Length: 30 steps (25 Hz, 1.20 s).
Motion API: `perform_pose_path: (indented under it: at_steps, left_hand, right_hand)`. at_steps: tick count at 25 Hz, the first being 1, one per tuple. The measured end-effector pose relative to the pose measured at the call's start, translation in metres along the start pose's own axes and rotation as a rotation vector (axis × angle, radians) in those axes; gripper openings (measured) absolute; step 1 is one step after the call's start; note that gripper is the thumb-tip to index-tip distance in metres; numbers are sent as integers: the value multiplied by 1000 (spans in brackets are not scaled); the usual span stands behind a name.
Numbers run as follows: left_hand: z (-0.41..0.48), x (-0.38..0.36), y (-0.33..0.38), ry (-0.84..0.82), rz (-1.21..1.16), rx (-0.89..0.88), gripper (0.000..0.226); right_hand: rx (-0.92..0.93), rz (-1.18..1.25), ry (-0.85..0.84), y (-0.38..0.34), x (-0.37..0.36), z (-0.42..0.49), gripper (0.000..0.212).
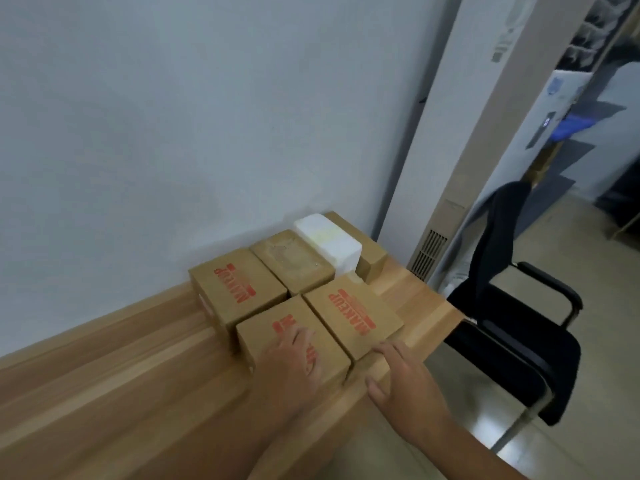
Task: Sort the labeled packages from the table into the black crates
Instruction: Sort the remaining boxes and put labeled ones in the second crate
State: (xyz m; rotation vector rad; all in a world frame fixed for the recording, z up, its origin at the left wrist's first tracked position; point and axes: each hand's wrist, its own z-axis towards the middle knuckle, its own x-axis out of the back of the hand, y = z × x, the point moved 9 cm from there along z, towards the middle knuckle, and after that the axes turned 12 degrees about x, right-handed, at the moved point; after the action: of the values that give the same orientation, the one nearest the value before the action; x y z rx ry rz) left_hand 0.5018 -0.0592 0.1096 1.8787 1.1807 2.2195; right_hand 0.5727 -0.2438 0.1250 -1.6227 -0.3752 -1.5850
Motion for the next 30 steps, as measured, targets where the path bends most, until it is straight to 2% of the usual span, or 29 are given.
perform_pose_path:
  at_steps: [5, 10, 15, 17, 20, 24, 30]
  left_hand:
    - [72, -13, 9, 1, -12, 17, 53]
    - [138, -30, 14, 95, -5, 130, 51]
    - [178, -67, 10, 163, -5, 398, 53]
    - [174, -85, 11, 185, -9, 564, 54]
    - [155, -110, 25, 169, 17, 720, 57]
    - [132, -119, 30, 174, 30, 860, 61]
    - [122, -122, 39, 195, 3, 872, 68]
  right_hand:
    - [7, 19, -49, 47, -6, 81, 48]
    - [78, 75, -97, 91, -22, 173, 51]
    - [236, 172, -214, 141, -54, 256, 50]
    - [248, 231, -306, 165, -72, 271, 60]
    - [274, 300, -498, 186, -104, 270, 79]
    - [28, 638, -740, 205, -133, 263, 70]
    - [-52, 780, -742, 219, -132, 260, 62]
